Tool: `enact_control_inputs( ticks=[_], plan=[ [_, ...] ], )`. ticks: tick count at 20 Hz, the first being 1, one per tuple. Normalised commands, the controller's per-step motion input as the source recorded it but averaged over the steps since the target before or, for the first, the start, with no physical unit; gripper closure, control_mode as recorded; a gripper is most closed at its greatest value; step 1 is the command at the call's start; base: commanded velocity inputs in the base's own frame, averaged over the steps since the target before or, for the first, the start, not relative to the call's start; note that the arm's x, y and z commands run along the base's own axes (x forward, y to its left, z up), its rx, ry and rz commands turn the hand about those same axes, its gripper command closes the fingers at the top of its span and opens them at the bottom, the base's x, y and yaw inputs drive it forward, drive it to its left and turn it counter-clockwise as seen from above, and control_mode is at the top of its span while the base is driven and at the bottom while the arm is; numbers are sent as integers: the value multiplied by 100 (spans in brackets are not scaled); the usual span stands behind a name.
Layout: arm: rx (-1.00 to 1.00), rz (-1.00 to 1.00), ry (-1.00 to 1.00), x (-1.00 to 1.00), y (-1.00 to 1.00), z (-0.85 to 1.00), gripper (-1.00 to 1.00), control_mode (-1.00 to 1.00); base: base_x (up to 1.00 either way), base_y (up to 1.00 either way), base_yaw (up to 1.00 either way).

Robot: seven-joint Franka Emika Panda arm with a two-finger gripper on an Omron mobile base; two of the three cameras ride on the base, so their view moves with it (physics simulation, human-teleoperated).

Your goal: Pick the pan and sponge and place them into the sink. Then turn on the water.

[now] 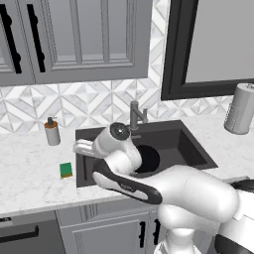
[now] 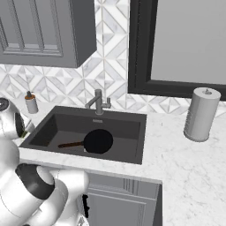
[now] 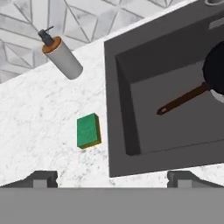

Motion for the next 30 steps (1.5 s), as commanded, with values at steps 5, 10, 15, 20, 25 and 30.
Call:
enact_control_inputs(
  ticks=[5, 10, 15, 20, 25, 30],
  plan=[
    [0, 18, 21, 0, 67, -2, -100, -100, 0, 0, 0],
    [-6, 1, 9, 0, 47, -10, -100, -100, 0, 0, 0],
    [-25, 0, 16, 4, 39, -20, -100, -100, 0, 0, 0],
    [-27, 0, 17, 16, 32, -8, -100, -100, 0, 0, 0],
    [-25, 2, 15, 17, 24, -4, -100, -100, 0, 0, 0],
    [-15, 1, 2, 34, 11, -42, -100, -100, 0, 0, 0]
  ],
)
